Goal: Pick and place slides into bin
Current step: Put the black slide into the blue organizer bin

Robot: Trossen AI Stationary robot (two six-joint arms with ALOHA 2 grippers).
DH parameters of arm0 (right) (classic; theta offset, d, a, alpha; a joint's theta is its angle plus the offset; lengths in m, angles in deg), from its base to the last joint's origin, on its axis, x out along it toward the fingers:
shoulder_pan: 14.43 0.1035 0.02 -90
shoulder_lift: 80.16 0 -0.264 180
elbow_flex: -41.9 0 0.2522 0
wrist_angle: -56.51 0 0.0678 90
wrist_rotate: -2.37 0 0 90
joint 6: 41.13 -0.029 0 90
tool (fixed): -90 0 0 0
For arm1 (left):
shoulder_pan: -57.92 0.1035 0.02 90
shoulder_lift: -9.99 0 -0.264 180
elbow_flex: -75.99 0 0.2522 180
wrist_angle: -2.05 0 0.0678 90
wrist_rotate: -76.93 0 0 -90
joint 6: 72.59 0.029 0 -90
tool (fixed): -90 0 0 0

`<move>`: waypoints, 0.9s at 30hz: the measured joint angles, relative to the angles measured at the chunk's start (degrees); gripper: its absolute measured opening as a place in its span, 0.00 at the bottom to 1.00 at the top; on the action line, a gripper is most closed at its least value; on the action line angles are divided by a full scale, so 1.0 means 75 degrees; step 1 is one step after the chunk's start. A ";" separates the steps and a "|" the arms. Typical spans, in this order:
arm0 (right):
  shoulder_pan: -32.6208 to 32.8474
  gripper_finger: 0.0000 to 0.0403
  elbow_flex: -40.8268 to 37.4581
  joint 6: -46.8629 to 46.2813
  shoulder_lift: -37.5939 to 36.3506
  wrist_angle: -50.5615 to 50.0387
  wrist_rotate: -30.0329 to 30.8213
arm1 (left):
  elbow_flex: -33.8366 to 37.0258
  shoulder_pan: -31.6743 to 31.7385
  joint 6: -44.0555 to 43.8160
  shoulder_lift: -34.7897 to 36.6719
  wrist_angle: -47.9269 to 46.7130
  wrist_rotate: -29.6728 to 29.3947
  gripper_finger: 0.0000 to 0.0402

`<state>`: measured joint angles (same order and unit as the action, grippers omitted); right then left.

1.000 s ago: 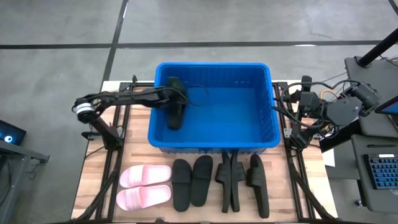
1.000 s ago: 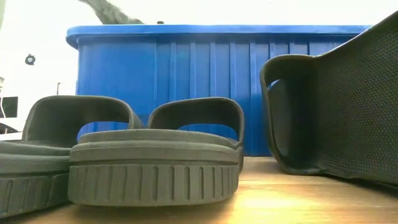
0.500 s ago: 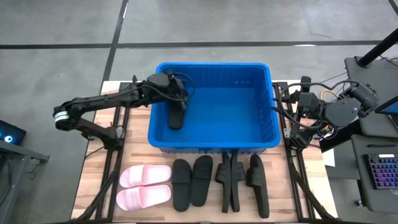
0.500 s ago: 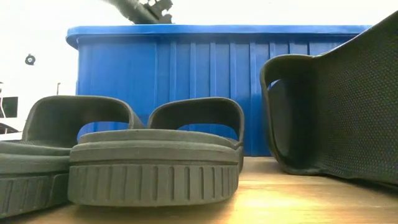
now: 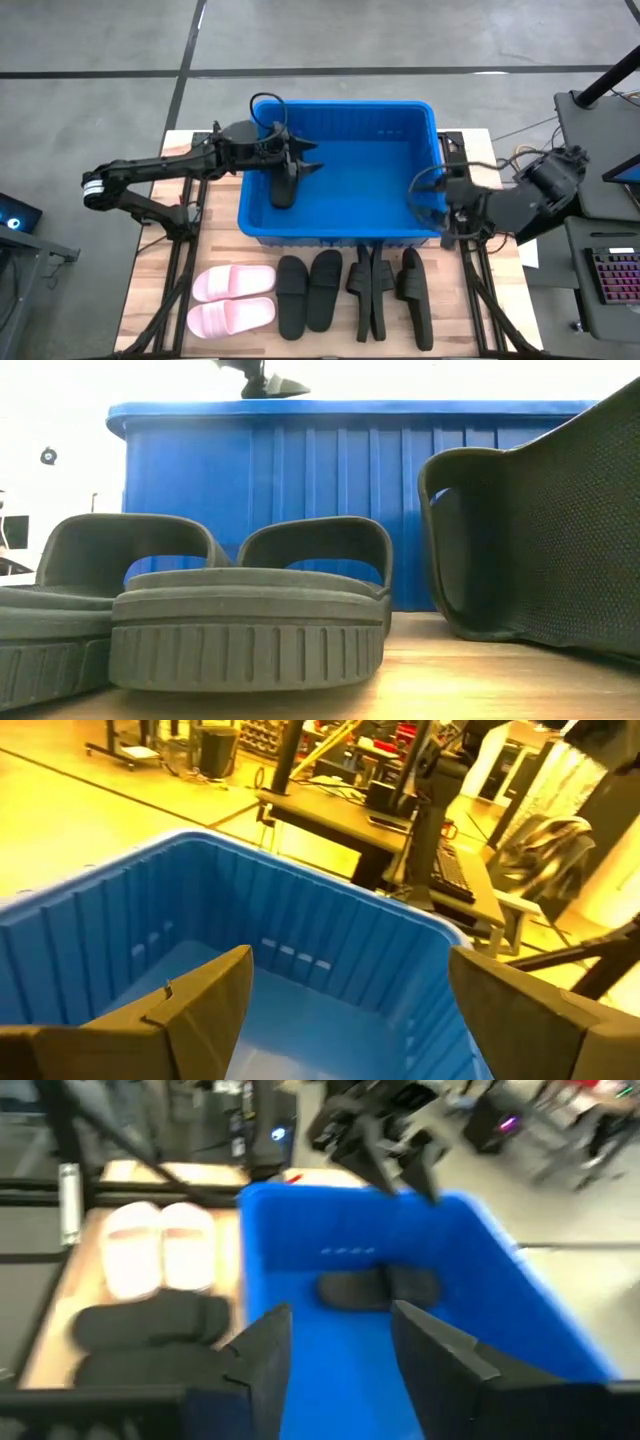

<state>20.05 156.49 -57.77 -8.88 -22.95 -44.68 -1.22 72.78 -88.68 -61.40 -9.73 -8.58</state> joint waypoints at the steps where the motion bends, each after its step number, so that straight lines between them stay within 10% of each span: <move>1: 0.0000 0.44 0.0000 -0.0159 0.0100 0.0000 -0.0190 | 0.0008 -0.0052 -0.0012 0.0026 -0.0039 0.0007 0.80; 16: 0.0064 0.57 0.0000 -0.3069 0.1898 -0.1408 -0.4705 | 0.0154 -0.0224 0.0049 0.0368 -0.0188 0.0166 0.80; 27: 0.1073 0.50 -0.0003 -0.4290 0.3223 -0.2631 -0.5043 | 0.0162 -0.0222 0.0044 0.0389 -0.0190 0.0169 0.80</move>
<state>28.09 156.47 -89.94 15.29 -42.68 -82.50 0.00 71.11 -88.36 -58.48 -11.15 -7.32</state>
